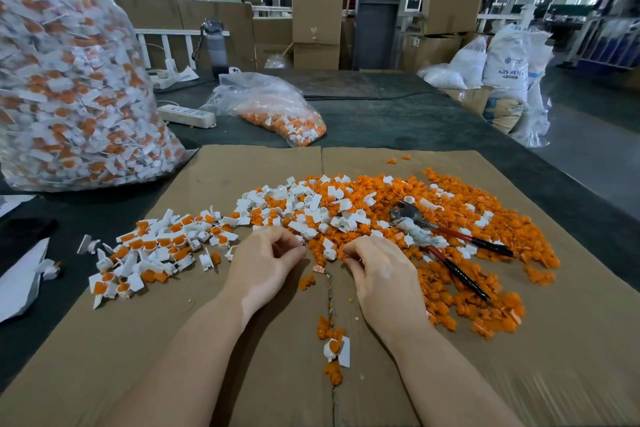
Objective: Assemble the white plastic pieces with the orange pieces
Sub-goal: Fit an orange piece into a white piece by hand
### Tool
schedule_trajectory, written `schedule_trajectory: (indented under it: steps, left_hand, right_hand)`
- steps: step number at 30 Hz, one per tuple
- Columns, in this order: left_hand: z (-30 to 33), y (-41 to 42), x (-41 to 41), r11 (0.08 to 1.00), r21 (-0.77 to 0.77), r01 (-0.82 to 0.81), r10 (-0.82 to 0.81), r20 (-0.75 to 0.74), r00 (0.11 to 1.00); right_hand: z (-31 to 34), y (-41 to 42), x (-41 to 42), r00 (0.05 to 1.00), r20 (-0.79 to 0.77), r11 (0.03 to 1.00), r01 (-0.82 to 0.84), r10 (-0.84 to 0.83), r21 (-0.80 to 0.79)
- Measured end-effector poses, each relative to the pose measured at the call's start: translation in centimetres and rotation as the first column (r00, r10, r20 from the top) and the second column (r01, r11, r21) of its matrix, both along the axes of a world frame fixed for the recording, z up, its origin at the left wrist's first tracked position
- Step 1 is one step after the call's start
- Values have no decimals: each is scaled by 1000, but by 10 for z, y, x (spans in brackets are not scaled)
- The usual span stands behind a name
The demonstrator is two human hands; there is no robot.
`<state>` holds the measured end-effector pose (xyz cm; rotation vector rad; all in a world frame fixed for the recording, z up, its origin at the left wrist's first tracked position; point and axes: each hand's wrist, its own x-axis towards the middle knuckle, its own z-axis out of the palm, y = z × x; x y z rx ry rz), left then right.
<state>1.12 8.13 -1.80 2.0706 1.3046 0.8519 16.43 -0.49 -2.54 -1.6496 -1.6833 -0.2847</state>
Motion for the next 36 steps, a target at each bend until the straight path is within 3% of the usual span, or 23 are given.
schedule_trajectory:
  steps: [2,5,11,16,36]
  left_hand:
    - [4,0,-7,987,-92,130,-127,41,991]
    - [8,-2,-10,954,-145,264,-273,-52,961]
    - [3,0,-3,999,6,47,-47,-17,999]
    - [0,6,3,990,137,34,-10,-170,985]
    - [3,12,7,998,54,17,-6,-192,981]
  right_hand:
    - [0,0,0,1000,-1,1000,4,-4,-4]
    - [0,0,-1,1000,-7,1000,4,-4,-8]
    - [1,-1,-1,1000,-12,1000,5,-5,6]
    - [0,0,-1,1000,-18,1000,10,-10,27]
    - [0,-1,-1,999,-37,1000,3,-4,-11]
